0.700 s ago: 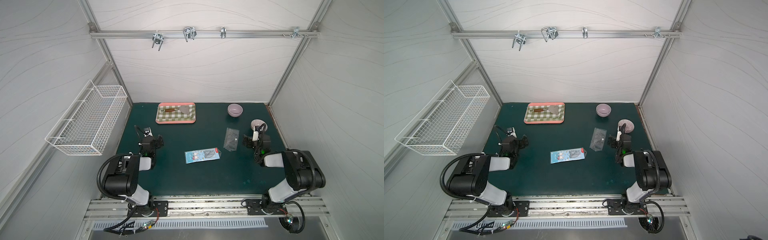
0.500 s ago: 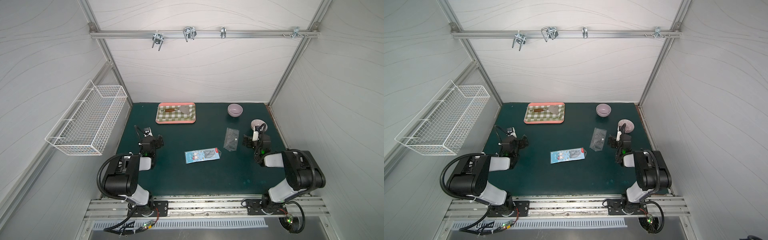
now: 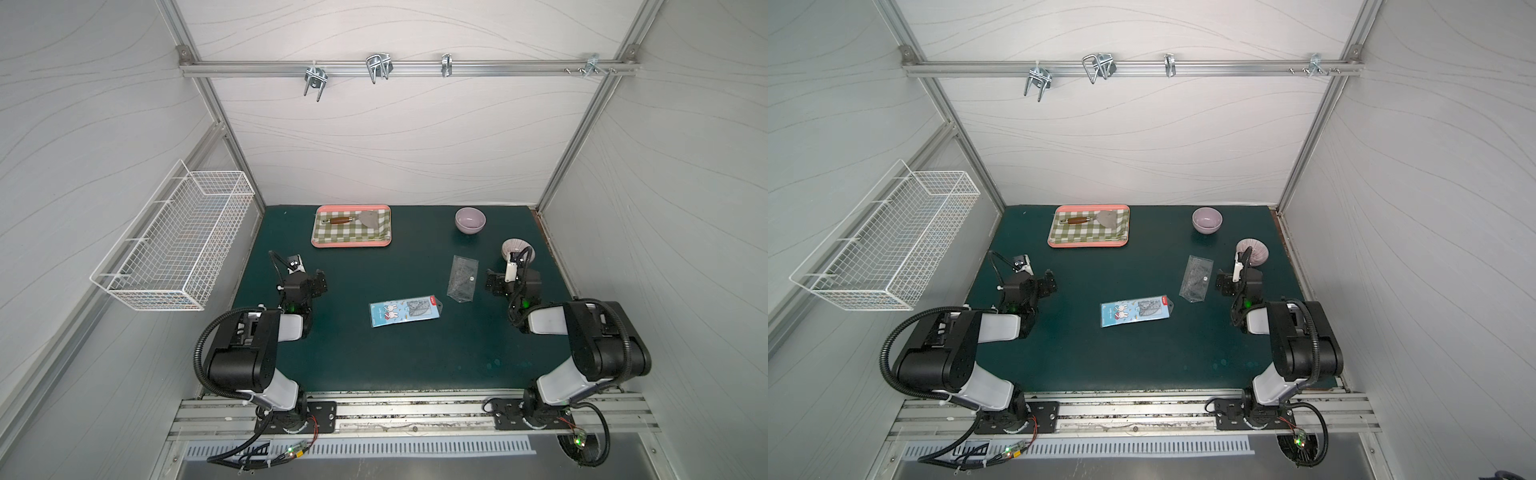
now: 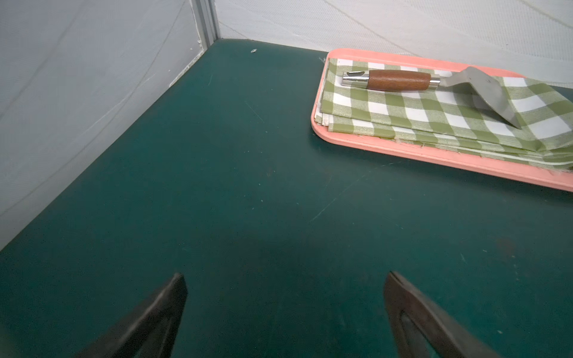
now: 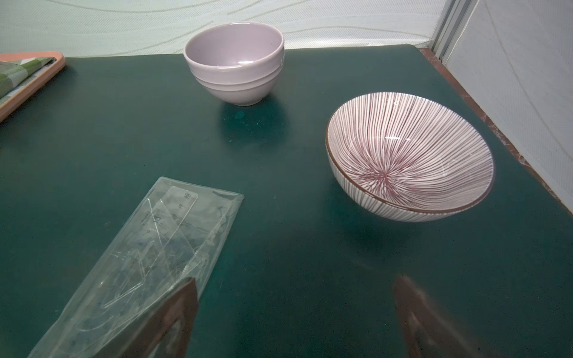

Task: Open the ruler set and take out the ruler
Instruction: Pick up the ruler set bag from the center of the board.

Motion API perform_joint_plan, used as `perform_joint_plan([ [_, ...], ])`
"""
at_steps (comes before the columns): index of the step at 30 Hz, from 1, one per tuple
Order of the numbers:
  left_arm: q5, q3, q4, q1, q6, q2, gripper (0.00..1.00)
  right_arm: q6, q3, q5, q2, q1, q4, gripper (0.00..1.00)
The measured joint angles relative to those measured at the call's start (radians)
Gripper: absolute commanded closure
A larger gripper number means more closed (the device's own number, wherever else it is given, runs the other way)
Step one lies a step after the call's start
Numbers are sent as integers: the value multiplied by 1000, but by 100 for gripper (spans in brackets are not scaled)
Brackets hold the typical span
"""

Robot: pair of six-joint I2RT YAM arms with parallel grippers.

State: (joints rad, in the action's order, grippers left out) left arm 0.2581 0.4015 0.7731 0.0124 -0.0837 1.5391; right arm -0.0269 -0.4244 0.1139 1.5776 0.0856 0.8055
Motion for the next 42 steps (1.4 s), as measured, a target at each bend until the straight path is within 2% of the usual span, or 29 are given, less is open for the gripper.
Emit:
perform_joint_plan([
  [8,4,0,-29,5,-5,-37,1,-1,0,2,-5,0,0,1],
  [12,3,1,-100,6,-5,-134,0,-2,-6,6,-41,0,-38,1],
  [17,-3,58,-233,6,-10,-266,0,-2,-92,18,-90,1,-174,1],
  [21,-16,190,-406,6,-18,-343,0,-1,-147,32,-136,13,-253,1],
  [26,-61,377,-566,6,-28,-359,0,-8,-216,27,-195,33,-389,1],
  [35,-195,570,-855,-11,-45,-329,1,-61,-530,63,-186,163,-774,1],
  [38,-246,634,-924,-51,-37,-299,0,-92,-601,63,-170,208,-893,1],
  [42,-312,698,-985,-132,-26,-249,1,-146,-638,8,-139,217,-1007,1],
])
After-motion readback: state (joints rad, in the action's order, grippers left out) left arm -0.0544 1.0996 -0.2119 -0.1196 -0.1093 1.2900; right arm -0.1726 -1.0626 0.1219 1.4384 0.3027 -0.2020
